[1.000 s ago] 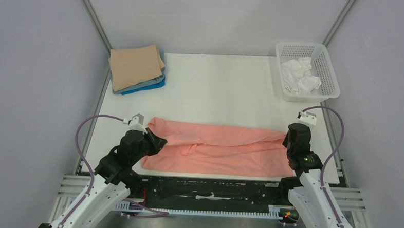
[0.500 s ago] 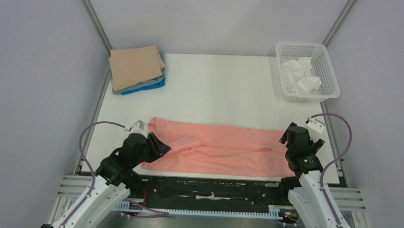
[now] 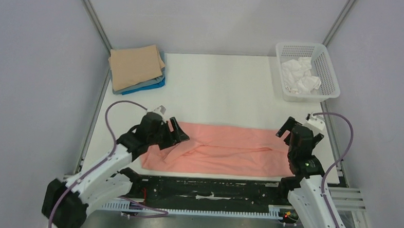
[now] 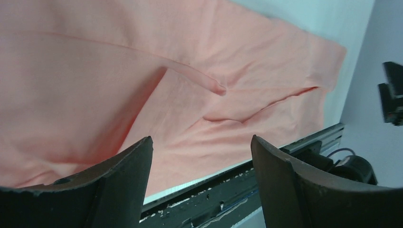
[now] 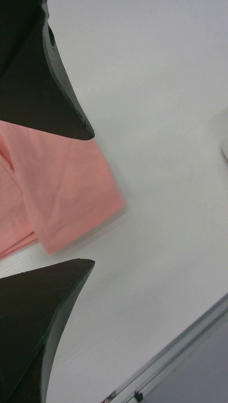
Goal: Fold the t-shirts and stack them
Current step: Fold the other side of the tshirt into a rectangle, then rotate the tshirt 90 degrees, then grab the bottom of the folded rectangular tshirt with both arms
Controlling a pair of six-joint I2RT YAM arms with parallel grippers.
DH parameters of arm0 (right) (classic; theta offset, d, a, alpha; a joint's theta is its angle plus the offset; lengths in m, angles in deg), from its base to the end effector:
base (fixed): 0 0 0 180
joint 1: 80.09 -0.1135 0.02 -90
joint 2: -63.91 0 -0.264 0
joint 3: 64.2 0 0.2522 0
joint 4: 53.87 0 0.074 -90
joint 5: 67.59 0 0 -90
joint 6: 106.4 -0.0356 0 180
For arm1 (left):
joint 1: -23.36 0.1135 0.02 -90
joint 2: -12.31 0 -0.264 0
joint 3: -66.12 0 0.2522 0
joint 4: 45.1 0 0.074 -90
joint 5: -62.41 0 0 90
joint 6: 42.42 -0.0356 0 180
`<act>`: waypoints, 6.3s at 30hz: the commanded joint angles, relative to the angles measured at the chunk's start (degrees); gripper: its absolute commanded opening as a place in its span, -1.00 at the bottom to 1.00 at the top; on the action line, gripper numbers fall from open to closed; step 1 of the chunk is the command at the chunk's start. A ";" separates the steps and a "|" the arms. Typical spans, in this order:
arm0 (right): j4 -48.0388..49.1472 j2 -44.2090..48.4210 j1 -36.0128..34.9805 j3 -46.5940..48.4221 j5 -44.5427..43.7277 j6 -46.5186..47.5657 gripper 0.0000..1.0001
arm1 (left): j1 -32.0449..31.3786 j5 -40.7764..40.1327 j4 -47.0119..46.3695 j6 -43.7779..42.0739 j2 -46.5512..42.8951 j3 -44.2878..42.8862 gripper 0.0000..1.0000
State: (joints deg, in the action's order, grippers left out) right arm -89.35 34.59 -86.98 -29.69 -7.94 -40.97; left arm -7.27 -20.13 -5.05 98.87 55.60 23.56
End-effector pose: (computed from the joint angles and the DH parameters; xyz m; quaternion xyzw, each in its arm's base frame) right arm 0.1326 -0.0021 0.2128 0.2574 0.8071 -0.0883 0.5240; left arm 0.1377 -0.0869 0.2199 -0.1360 0.8974 -0.3171 0.2750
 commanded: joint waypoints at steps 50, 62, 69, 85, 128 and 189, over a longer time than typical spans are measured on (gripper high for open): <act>13.96 -8.55 -1.36 -5.63 22.17 5.68 0.96 | -26.45 -13.85 -17.23 -8.02 28.76 -6.01 0.71; 15.00 -8.14 -2.98 -4.68 27.66 8.47 0.96 | -36.24 -6.41 -15.35 -8.71 20.38 -0.53 0.72; 20.25 -16.45 -14.15 -4.44 27.78 6.39 0.96 | -33.78 -23.77 -9.86 -1.12 9.06 -1.81 0.72; 19.46 -29.85 -19.90 -2.76 19.69 -1.86 0.96 | -5.83 -21.64 -20.23 5.47 36.27 -4.52 0.72; 16.50 -17.65 -38.81 0.76 25.00 -4.68 0.96 | 2.90 5.19 -23.86 15.59 109.82 -111.63 0.73; 6.94 -11.63 -38.80 -15.75 44.47 -10.86 -0.99 | -26.65 -8.16 -23.59 3.62 25.81 8.89 -0.95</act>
State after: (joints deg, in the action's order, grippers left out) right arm -78.53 22.86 -125.63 -42.58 38.01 -51.38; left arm -33.63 -31.47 -29.79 100.68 81.92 29.88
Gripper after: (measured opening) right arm 0.182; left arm 0.043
